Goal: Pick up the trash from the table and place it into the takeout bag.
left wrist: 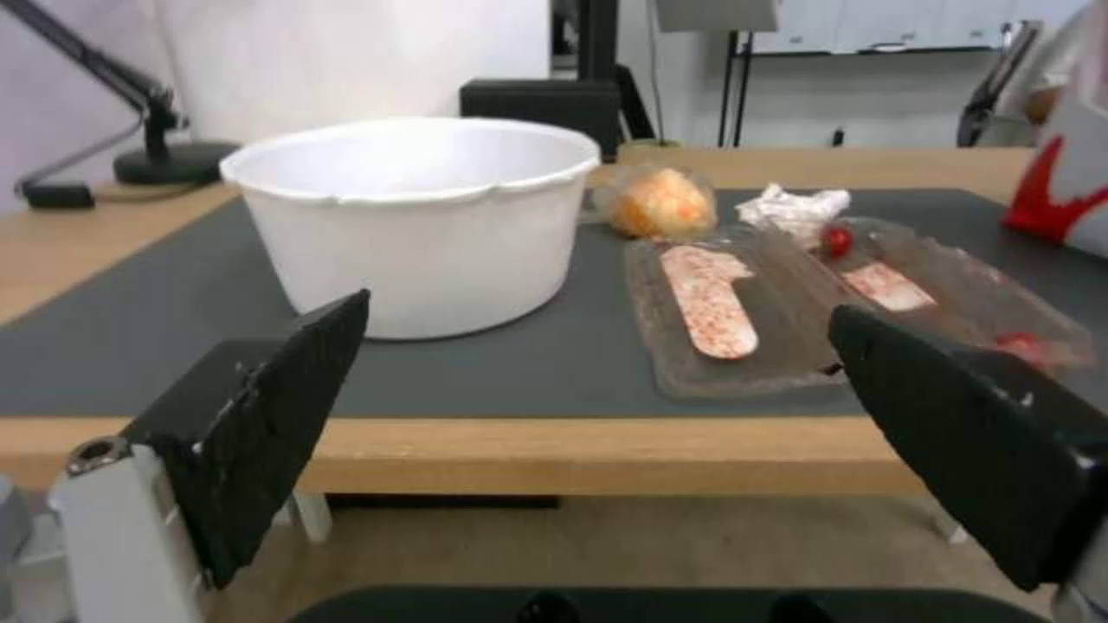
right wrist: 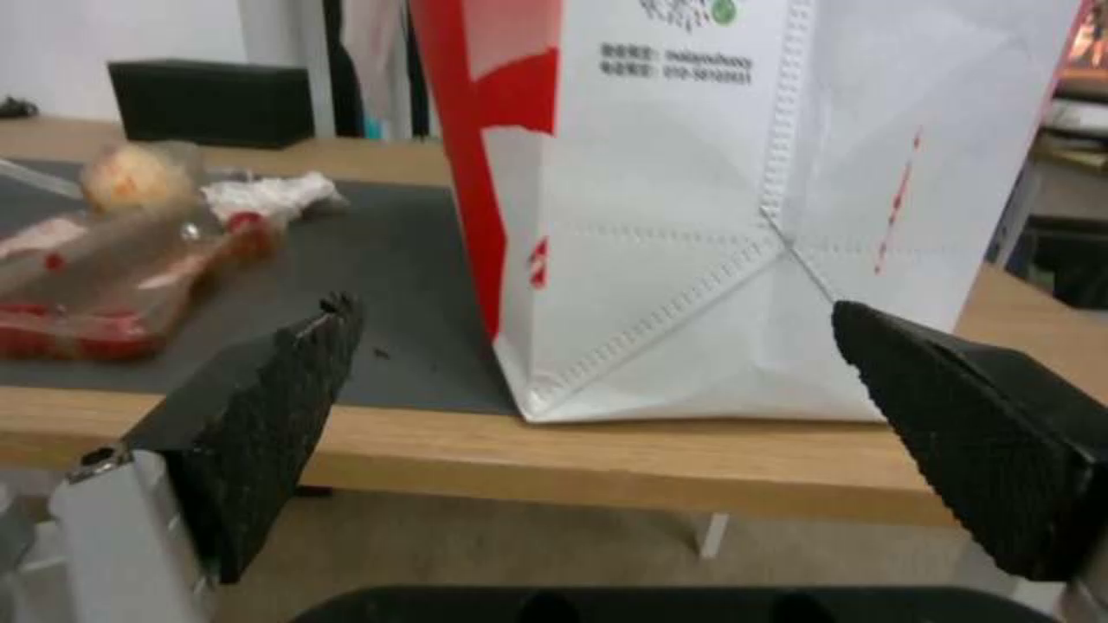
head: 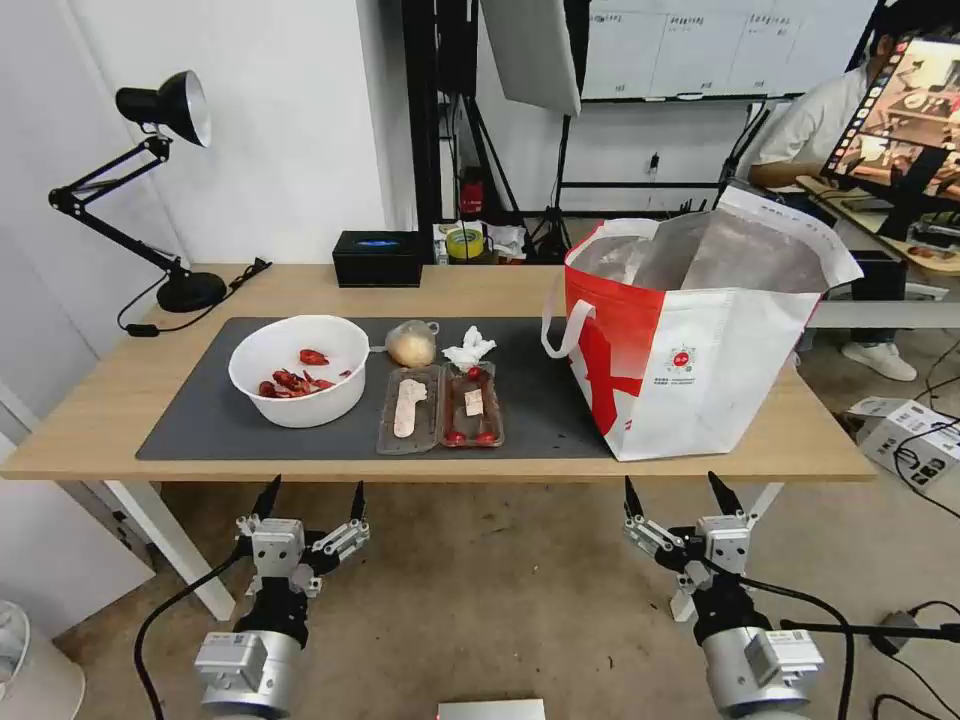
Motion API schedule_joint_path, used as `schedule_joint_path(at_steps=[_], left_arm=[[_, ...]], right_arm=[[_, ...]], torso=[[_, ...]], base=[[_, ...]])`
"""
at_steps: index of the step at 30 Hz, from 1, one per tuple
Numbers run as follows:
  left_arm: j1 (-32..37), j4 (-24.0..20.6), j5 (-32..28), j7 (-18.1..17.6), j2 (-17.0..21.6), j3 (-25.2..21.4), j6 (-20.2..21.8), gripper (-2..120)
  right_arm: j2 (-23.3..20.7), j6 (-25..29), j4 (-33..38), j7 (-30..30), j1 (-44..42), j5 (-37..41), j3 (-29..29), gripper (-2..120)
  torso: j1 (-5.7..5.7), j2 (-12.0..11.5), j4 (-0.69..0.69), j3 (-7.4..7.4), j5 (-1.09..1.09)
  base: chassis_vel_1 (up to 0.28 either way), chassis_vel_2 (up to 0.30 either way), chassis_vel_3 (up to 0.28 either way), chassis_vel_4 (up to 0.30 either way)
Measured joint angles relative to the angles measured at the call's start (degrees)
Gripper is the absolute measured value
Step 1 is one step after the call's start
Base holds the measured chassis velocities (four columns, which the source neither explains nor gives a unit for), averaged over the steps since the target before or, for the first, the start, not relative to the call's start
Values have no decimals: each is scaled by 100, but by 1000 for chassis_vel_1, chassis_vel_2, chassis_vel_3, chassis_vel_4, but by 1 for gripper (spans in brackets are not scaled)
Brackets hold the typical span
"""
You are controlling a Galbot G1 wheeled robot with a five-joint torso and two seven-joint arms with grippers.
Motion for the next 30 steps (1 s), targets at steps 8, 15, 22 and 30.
schedule_joint_path(at_steps=[8,15,22,30], left_arm=[[-537,-128,-1274,-698,471,27,1073,100],[-913,-201,-2216,-1158,818,51,1738,100],[-903,-250,-2345,-1195,845,101,1789,100],[-869,-268,-2323,-1180,834,102,1774,100]], right_arm=[[-903,-1205,193,390,317,1083,307,100],[-1731,-2298,362,741,606,2066,585,100],[-2186,-2859,393,846,984,2763,428,100],[-2115,-2795,364,822,1016,2741,321,100]], torso=[[0,0,0,0,0],[0,0,0,1,0],[1,-1,1,1,4],[1,0,0,1,0]], base=[[0,0,0,0],[0,0,0,0],[0,0,0,0],[0,0,0,0]])
